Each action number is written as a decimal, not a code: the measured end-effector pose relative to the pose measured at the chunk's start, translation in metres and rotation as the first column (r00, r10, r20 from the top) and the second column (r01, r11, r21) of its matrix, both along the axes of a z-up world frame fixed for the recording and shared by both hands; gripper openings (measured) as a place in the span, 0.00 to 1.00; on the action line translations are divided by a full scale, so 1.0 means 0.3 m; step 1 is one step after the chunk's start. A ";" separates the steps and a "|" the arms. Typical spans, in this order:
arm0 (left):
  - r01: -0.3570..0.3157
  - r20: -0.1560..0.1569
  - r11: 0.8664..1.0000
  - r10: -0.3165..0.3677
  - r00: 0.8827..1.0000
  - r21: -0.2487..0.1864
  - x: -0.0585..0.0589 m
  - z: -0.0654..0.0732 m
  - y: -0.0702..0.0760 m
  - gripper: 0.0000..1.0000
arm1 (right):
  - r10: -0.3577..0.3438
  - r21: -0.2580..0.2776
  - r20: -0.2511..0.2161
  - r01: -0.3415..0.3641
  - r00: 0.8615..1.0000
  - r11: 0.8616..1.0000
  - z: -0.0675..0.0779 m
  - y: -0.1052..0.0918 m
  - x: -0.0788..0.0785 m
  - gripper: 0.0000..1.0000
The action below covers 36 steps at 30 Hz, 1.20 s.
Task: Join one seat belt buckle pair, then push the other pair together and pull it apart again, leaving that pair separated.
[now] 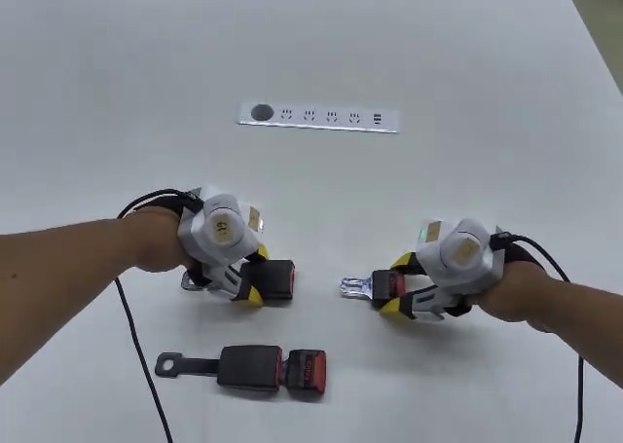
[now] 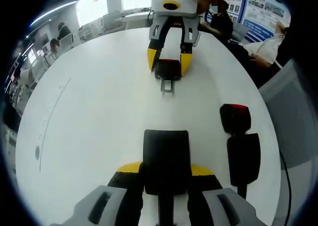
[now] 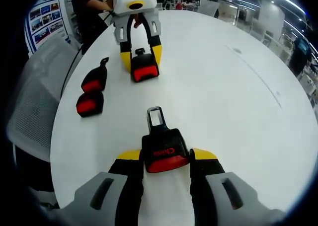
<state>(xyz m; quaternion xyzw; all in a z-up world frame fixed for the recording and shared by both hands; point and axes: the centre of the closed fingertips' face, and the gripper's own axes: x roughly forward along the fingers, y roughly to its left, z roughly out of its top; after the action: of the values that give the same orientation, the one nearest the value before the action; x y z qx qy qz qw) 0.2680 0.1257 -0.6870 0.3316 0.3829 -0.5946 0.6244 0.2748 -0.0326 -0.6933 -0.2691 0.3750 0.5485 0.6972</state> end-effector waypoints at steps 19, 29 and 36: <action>-0.001 -0.002 1.000 0.001 1.000 -0.001 -0.005 0.007 -0.002 0.34 | -0.008 -0.009 -0.005 0.008 1.000 1.000 -0.019 -0.127 -0.021 0.34; -0.004 -0.004 1.000 0.004 1.000 -0.003 -0.001 0.002 0.003 0.34 | -0.028 -0.012 -0.005 0.028 1.000 1.000 -0.017 -0.197 -0.027 0.34; -0.005 -0.003 1.000 0.005 1.000 -0.006 -0.001 0.004 0.001 0.35 | -0.034 -0.008 -0.003 0.034 0.999 0.999 -0.025 -0.229 -0.028 0.35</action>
<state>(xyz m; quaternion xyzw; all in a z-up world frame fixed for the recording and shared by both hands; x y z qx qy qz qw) 0.2675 0.1261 -0.6857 0.3279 0.3828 -0.5949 0.6261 0.2665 -0.1012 -0.7007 -0.2646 0.3831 0.5353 0.7048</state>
